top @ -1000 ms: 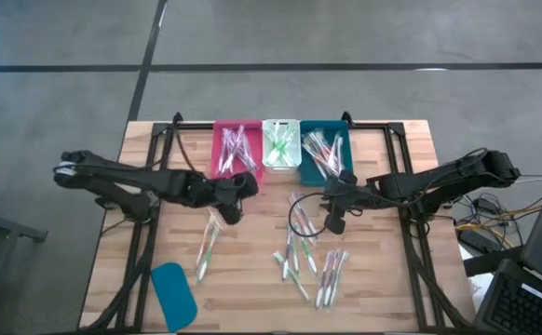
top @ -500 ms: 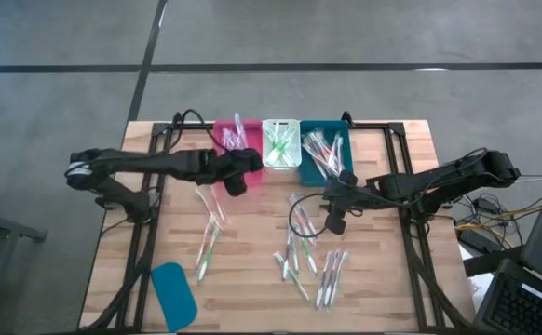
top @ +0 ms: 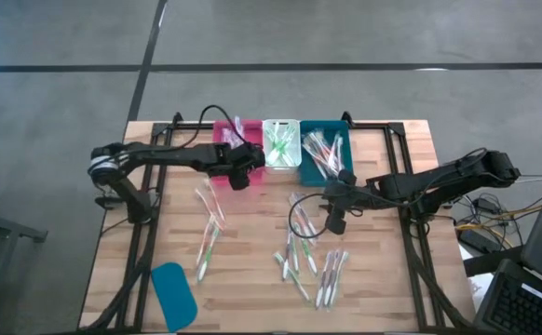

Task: Pick & Place Toothbrushes
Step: Put the violet toothbrush into the pink bin

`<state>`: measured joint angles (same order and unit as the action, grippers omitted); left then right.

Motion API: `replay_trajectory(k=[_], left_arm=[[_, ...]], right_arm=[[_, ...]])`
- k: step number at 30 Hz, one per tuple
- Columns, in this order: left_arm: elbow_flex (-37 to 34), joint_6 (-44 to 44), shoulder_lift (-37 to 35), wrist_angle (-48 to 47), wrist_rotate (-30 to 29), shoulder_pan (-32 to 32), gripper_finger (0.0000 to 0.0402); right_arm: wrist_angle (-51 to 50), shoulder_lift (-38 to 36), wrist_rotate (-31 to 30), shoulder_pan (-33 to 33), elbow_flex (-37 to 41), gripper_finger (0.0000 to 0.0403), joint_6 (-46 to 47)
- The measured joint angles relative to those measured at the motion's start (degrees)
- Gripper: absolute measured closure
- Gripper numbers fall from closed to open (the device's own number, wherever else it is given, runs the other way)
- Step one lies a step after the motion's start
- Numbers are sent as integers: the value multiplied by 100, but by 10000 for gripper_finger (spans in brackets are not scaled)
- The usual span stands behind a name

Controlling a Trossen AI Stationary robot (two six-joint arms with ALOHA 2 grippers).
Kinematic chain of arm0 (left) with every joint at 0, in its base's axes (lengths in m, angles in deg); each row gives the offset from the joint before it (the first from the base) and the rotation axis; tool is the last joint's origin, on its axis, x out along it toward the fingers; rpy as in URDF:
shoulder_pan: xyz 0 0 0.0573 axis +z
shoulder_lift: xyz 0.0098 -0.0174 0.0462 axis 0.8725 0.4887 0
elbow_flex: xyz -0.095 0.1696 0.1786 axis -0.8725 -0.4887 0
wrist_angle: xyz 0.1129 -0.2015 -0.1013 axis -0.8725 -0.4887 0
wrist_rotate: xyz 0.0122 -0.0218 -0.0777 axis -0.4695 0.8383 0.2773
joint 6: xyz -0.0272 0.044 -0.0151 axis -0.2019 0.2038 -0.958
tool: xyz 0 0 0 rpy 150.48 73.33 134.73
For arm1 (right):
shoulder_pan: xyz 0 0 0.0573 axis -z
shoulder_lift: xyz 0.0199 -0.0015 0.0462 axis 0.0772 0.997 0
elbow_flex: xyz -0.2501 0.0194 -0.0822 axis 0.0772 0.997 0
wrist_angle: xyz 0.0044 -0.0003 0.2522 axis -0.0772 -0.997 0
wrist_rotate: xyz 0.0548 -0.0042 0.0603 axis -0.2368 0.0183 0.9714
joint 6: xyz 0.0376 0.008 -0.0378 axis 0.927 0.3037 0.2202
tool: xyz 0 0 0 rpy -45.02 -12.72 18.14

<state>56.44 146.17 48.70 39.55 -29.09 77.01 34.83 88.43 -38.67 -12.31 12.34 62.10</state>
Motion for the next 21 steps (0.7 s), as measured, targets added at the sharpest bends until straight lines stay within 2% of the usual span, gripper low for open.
replay_trajectory(k=[10, 21], left_arm=[[0, 372, 456, 64, -60, 241, 373], [0, -205, 796, 119, -113, 191, 320]], right_arm=[[8, 0, 0, 0, 0, 325, -5], [12, 0, 2, 0, 0, 358, -47]])
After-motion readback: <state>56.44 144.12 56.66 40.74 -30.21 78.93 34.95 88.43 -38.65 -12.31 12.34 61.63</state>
